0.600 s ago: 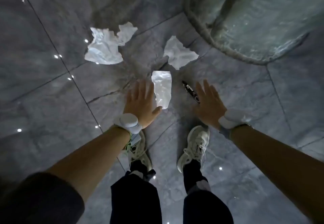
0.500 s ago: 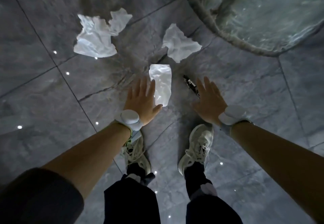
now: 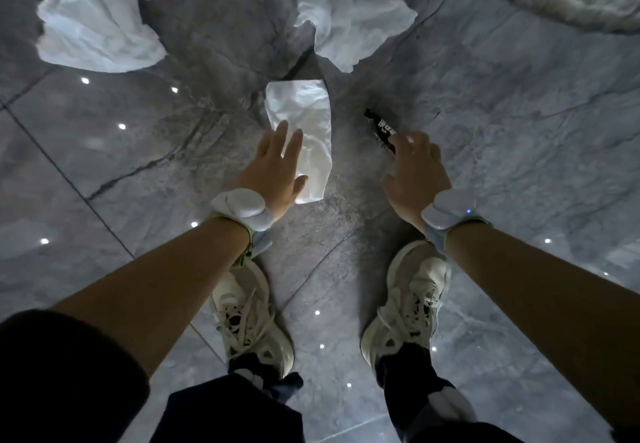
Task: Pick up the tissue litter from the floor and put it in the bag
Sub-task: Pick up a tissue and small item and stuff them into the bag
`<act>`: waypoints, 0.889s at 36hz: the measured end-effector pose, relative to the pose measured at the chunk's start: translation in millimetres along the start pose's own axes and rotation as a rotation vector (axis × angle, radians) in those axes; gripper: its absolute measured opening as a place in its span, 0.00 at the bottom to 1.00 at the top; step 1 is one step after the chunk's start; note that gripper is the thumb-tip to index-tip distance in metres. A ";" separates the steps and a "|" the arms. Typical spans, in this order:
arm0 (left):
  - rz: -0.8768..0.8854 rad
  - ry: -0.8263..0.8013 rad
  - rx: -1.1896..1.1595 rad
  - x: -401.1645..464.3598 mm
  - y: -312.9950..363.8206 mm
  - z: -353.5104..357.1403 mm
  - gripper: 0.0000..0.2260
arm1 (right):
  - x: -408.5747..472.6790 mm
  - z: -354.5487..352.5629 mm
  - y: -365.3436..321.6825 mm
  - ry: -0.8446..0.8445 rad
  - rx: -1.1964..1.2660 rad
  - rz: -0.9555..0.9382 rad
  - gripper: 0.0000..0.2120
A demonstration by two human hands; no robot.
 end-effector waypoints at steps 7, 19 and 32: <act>0.069 0.125 0.019 9.5 -10.8 16.0 0.21 | 18.4 22.5 5.6 0.054 0.063 0.031 0.24; -0.062 0.151 -0.197 -49.5 -0.2 -31.8 0.07 | -20.5 -18.8 -14.9 0.035 0.196 0.041 0.07; -0.146 0.151 -0.243 -147.5 34.5 -194.1 0.08 | -126.9 -173.1 -88.9 0.045 0.160 -0.006 0.05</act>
Point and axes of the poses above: each hand's wrist, its own x-axis towards the middle knuckle, its own z-axis out of the palm, y = z × x, the point moved 9 cm from there along x, towards the middle knuckle, and after that the axes turned 10 degrees about z, right-handed, at the moved point
